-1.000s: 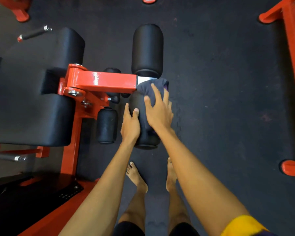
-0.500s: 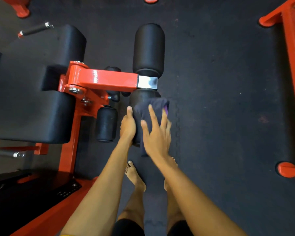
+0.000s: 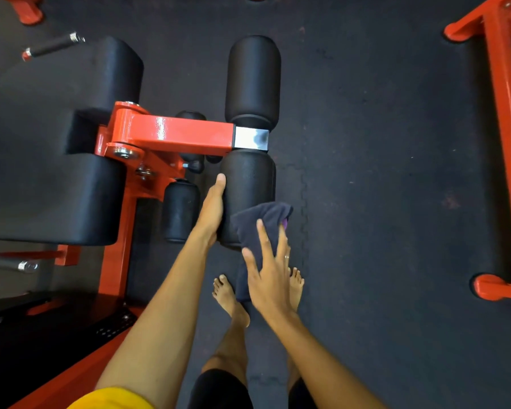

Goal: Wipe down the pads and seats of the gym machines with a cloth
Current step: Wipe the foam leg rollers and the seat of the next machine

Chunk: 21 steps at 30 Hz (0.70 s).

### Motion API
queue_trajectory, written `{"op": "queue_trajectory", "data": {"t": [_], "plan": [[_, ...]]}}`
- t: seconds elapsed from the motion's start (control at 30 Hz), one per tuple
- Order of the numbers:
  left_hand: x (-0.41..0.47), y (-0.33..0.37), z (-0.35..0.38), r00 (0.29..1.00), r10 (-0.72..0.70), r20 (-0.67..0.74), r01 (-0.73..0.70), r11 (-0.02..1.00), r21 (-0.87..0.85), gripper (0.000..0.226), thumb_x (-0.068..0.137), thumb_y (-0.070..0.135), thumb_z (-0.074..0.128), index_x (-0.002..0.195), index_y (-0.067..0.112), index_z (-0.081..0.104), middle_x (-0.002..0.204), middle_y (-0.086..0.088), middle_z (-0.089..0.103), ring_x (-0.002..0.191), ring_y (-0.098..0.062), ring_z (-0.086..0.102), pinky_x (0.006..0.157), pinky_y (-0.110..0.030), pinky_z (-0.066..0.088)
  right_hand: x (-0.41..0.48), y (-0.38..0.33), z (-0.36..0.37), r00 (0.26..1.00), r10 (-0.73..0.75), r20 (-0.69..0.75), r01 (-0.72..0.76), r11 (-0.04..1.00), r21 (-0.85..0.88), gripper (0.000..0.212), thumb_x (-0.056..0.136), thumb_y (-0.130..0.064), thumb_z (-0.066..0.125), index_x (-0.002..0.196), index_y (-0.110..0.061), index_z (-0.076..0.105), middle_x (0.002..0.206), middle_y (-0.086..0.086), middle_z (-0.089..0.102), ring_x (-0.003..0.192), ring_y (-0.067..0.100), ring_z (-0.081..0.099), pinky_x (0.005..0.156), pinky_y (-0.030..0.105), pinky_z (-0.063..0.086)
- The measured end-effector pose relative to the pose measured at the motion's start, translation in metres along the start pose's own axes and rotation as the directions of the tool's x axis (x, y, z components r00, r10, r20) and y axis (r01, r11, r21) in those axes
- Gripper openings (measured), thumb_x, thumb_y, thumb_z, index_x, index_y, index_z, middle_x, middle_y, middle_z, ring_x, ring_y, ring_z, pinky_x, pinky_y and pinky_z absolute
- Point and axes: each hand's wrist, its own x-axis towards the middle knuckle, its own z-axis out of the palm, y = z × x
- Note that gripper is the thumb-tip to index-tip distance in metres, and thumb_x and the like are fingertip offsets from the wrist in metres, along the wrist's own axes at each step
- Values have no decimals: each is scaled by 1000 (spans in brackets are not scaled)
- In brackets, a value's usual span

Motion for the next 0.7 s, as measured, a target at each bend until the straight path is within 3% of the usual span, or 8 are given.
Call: {"op": "queue_trajectory", "data": {"t": [0.1, 0.17, 0.27, 0.37, 0.43, 0.5, 0.6, 0.7], "plan": [[-11, 6, 6, 999, -24, -29, 24, 1000, 17, 91, 77, 91, 47, 137, 25, 61, 136, -1, 65, 125, -17, 60, 114, -42, 40, 44, -13, 4, 997, -38, -70, 40, 999, 26, 55, 102, -57, 41, 154, -52, 29, 168, -4, 16, 149, 31, 25, 114, 54, 38], [-34, 22, 18, 991, 67, -118, -48, 987, 155, 69, 98, 70, 36, 148, 24, 48, 149, -3, 53, 137, -22, 49, 117, -42, 33, 85, -23, 1, 996, -42, -84, 38, 998, -43, 54, 100, -55, 41, 154, -53, 30, 168, -3, 19, 146, 35, 30, 111, 55, 40], [-47, 24, 28, 966, 169, -196, -106, 949, 299, 61, 105, 55, 36, 158, 26, 29, 158, -6, 41, 143, -28, 40, 114, -42, 30, 141, -36, -14, 998, 56, -28, -55, 998, 11, 55, 103, -51, 43, 155, -54, 25, 169, -5, 15, 149, 36, 28, 114, 53, 35], [-53, 16, 26, 950, 232, -209, -153, 930, 334, 55, 107, 46, 38, 158, 27, 29, 159, -4, 39, 143, -27, 40, 113, -40, 30, 149, -38, -19, 991, 135, -1, -135, 988, 75, 56, 103, -54, 41, 156, -52, 23, 168, -6, 16, 148, 35, 31, 113, 54, 35], [-47, 16, 19, 948, 234, -216, -156, 933, 325, 52, 107, 48, 35, 155, 27, 35, 157, -2, 43, 142, -24, 42, 115, -40, 29, 115, -34, -12, 995, 92, -33, -90, 995, 52, 58, 102, -56, 43, 156, -53, 23, 169, -5, 15, 148, 32, 30, 112, 53, 39], [-36, 20, 12, 979, 156, -134, -125, 969, 214, 61, 103, 61, 37, 150, 23, 44, 152, -1, 49, 138, -21, 46, 116, -37, 31, 66, -25, -5, 997, -19, -69, 18, 1000, -14, 59, 101, -57, 43, 156, -52, 22, 169, -1, 17, 148, 32, 28, 112, 52, 40], [6, -2, 1, 997, -70, 27, 71, 997, -30, 113, 60, 102, 46, 135, 19, 62, 133, -5, 66, 122, -18, 62, 113, -41, 41, 12, -5, 1, 995, -94, -22, 91, 989, -114, 62, 102, -58, 39, 159, -49, 15, 169, 3, 15, 152, 31, 21, 118, 48, 33], [0, 3, 8, 992, -114, -47, 115, 993, 8, 122, 54, 103, 36, 134, 15, 63, 130, -11, 68, 121, -25, 63, 110, -44, 45, 14, -6, 4, 998, -40, -41, 36, 995, -91, 60, 102, -59, 36, 158, -49, 18, 168, 4, 15, 150, 33, 24, 115, 49, 37]]}}
